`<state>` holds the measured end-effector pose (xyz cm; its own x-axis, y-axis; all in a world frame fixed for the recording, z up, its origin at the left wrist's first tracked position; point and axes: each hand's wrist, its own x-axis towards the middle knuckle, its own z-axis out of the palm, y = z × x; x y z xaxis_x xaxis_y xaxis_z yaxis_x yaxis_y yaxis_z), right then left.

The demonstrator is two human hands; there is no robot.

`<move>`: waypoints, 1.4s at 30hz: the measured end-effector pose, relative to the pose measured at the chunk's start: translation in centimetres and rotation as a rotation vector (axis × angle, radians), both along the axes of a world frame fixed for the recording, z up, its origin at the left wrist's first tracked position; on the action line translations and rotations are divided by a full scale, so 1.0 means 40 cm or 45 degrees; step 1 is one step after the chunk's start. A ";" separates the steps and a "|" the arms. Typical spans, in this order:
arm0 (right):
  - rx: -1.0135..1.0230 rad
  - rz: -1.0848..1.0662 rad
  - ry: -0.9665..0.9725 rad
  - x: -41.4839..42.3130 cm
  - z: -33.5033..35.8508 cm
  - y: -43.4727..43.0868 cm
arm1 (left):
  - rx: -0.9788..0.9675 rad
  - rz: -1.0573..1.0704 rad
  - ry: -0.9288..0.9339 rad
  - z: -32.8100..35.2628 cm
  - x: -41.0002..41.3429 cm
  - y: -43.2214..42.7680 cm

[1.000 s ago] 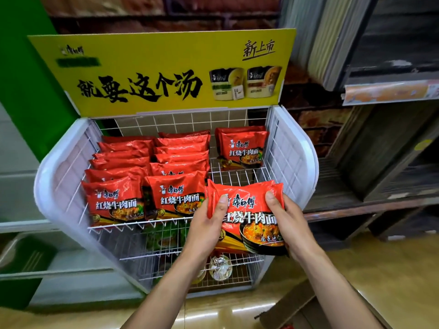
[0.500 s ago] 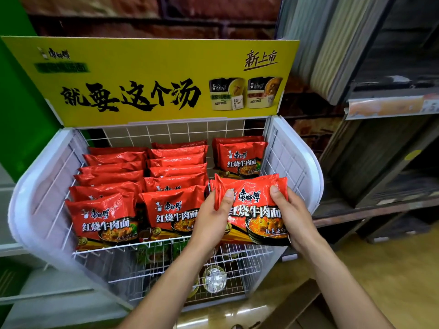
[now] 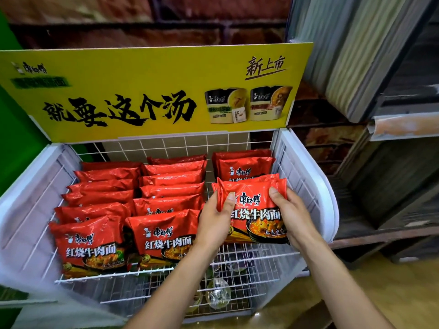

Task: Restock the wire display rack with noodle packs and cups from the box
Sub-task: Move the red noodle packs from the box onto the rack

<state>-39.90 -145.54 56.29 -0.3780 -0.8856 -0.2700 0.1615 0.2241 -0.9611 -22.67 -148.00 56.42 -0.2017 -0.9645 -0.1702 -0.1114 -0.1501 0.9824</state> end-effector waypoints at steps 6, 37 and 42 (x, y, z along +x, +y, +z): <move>0.014 -0.004 0.016 -0.027 -0.031 -0.095 | 0.002 0.117 0.029 -0.027 -0.042 -0.071; -0.031 -0.259 0.371 -0.015 -0.145 -0.192 | -0.047 0.302 0.011 -0.103 -0.100 -0.141; -0.018 -0.239 0.258 -0.014 -0.151 -0.170 | -0.003 0.308 -0.025 -0.112 -0.097 -0.117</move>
<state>-40.46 -152.34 50.25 -0.5807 -0.7982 -0.1600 0.0029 0.1945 -0.9809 -26.54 -152.68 51.95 0.0388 -0.9848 -0.1695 -0.0916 -0.1724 0.9808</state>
